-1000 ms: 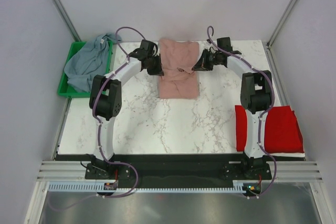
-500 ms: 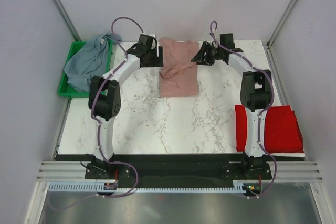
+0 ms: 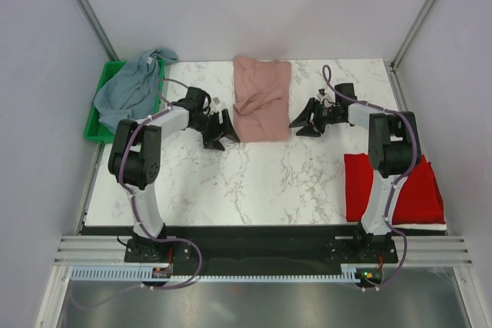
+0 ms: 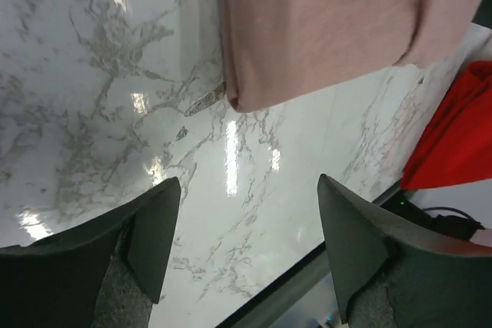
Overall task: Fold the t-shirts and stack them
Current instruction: Fold the tshirt
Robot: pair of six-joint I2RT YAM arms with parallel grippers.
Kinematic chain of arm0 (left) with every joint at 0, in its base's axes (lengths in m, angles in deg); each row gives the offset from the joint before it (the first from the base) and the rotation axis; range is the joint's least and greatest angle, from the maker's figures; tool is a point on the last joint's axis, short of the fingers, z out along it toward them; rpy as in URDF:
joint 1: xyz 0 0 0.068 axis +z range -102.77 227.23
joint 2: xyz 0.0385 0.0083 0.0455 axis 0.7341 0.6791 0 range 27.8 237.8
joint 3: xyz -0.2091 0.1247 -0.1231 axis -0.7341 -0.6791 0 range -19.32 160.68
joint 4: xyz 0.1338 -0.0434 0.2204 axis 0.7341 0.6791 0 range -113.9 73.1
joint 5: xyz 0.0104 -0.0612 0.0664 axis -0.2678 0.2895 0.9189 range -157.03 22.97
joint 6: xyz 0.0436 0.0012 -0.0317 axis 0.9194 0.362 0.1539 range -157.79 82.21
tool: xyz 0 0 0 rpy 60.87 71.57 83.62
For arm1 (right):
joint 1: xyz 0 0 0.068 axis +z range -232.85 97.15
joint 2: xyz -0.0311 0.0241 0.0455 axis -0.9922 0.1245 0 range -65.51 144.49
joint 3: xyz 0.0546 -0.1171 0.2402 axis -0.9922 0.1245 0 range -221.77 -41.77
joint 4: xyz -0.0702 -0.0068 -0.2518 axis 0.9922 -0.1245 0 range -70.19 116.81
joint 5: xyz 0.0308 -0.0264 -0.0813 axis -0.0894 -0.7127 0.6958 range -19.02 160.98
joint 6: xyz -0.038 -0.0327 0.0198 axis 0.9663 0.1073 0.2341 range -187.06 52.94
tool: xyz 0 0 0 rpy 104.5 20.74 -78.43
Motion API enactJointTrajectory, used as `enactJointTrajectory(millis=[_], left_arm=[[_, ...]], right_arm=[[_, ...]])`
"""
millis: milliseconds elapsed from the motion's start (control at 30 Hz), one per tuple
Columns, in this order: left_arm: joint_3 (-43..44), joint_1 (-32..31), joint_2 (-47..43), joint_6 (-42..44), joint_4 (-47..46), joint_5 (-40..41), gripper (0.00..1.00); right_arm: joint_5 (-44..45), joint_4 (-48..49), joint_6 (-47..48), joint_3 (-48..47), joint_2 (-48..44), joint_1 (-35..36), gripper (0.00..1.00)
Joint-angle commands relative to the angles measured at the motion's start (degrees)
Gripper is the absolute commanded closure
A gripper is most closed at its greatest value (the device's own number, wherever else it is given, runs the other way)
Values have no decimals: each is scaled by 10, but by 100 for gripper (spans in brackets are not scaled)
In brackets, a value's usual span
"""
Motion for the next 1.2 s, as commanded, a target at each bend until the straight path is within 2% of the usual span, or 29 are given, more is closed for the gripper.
enactJointTrajectory(millis=[0,233,400,633,867,933,967,1000,1033,1100,1167], left_arm=[[-20,-1,25,-80,-58,-114,21],[17,-2,81,-110,-79,-124,27],[23,-2,103,-125,-91,-123,36],[35,-1,119,-139,-87,-96,50],[57,3,131,-147,-84,-71,56],[62,6,135,-147,-84,-66,61],[64,6,136,-147,-84,-65,67],[66,6,136,-146,-81,-60,74],[66,6,135,-146,-78,-55,95],[66,7,129,-140,-71,-51,98],[64,8,106,-132,-64,-53,98]], right_arm=[[-47,59,-51,14,2,8,40],[-58,70,-72,14,33,23,40],[-60,70,-77,14,45,32,41],[-64,79,-85,19,53,45,41],[-60,89,-101,25,72,48,46],[-58,92,-103,28,74,47,51],[-59,96,-106,32,75,48,60],[-62,106,-109,39,76,48,64],[-64,114,-121,46,76,48,79],[-65,124,-125,51,72,48,93],[-71,125,-119,56,58,48,100]])
